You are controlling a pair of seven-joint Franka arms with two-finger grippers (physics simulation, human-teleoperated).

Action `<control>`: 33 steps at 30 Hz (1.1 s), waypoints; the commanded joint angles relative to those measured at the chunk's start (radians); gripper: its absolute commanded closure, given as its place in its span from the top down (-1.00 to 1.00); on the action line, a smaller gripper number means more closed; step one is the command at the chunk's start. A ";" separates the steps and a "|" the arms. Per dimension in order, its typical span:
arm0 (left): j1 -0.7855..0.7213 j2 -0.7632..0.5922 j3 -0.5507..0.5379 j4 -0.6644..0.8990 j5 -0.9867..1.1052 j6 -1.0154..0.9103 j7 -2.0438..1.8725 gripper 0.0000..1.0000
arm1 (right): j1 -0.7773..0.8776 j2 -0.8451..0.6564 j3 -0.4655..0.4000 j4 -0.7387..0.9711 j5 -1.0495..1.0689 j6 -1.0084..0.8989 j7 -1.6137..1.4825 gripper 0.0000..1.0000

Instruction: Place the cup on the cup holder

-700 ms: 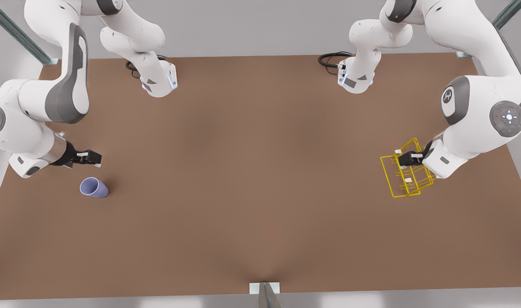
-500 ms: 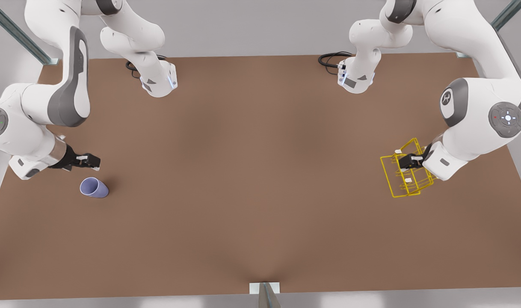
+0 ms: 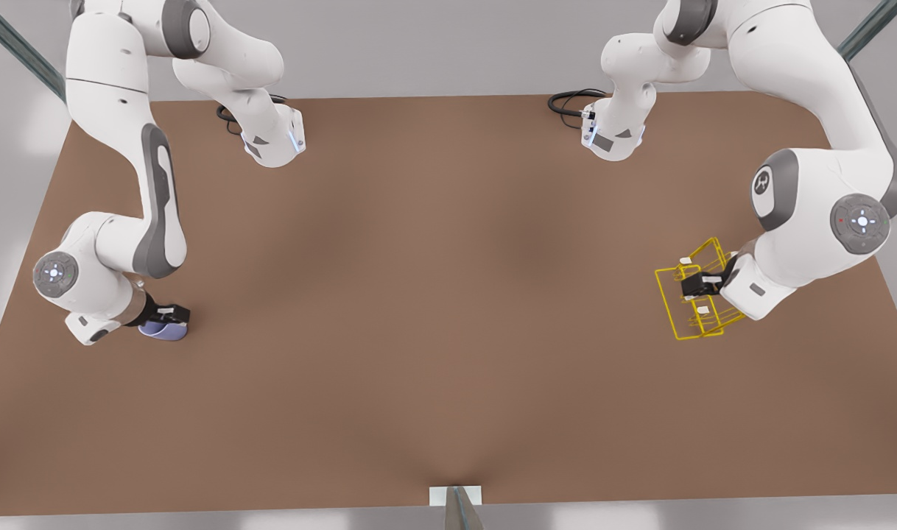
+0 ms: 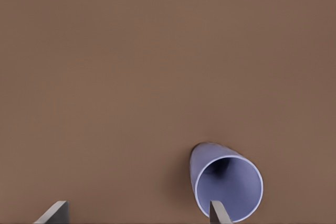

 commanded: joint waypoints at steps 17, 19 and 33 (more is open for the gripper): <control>0.000 0.005 0.000 -0.001 0.001 -0.008 -0.007 1.00 | -0.015 0.051 -0.007 -0.128 0.081 0.258 -0.210 1.00; 0.000 0.005 0.000 -0.001 0.001 -0.010 -0.007 1.00 | -0.024 0.048 -0.007 -0.153 0.082 0.267 -0.218 1.00; -0.002 0.004 0.000 -0.001 0.001 -0.019 -0.012 1.00 | -0.060 0.003 -0.023 -0.257 0.084 0.269 -0.313 1.00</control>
